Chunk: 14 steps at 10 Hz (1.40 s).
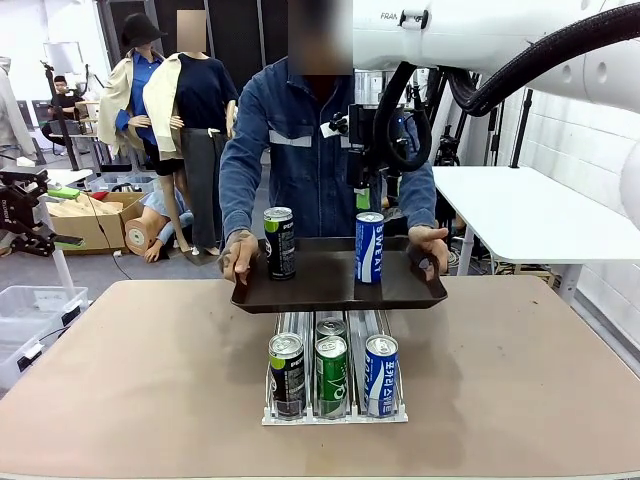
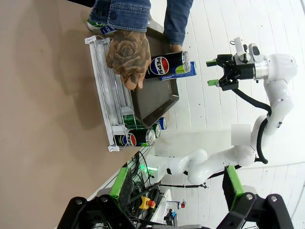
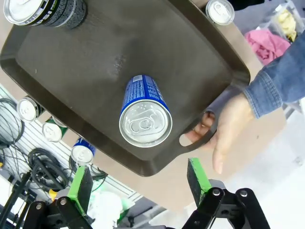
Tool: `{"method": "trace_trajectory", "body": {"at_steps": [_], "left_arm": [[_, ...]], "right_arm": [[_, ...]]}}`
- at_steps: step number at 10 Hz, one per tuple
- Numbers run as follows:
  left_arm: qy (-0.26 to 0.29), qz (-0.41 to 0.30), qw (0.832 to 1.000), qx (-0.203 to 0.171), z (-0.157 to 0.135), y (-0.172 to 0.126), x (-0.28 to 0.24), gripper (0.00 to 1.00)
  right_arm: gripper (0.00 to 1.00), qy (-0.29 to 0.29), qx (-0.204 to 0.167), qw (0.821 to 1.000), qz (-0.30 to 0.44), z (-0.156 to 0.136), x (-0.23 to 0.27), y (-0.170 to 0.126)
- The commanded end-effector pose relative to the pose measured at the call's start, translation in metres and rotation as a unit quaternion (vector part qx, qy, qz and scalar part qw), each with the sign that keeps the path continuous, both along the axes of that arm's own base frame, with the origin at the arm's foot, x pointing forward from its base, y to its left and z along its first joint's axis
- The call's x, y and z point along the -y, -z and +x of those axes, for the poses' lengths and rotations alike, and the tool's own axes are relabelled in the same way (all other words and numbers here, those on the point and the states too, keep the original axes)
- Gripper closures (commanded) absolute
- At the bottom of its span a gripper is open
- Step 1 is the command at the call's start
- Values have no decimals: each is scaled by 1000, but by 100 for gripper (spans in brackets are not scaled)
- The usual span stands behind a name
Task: Retrieve and hand over the desired beverage to the person.
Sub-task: Place the picked can on the Handle tray extended by the person.
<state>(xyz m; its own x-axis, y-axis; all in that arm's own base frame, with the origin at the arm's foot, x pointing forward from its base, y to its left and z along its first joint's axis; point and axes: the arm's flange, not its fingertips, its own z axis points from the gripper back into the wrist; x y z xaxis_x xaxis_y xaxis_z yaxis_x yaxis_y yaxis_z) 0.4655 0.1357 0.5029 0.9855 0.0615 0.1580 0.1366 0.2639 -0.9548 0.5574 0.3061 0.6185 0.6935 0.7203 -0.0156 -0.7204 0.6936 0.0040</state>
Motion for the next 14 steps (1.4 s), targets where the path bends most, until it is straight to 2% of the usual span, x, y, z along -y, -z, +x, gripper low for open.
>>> {"method": "trace_trajectory", "body": {"at_steps": [1,10,11,14], "left_arm": [[-5,2,1000,3,-1,-1,0,0],[-5,2,1000,3,-1,-1,0,0],[-5,2,1000,3,-1,-1,0,0],[-5,2,1000,3,-1,-1,0,0]], "right_arm": [[0,0,1,1000,1,0,0,-1],[0,0,0,1000,0,0,0,0],[0,-10,4,1000,23,-5,4,-9],[0,8,-5,991,130,-28,30,-32]]}}
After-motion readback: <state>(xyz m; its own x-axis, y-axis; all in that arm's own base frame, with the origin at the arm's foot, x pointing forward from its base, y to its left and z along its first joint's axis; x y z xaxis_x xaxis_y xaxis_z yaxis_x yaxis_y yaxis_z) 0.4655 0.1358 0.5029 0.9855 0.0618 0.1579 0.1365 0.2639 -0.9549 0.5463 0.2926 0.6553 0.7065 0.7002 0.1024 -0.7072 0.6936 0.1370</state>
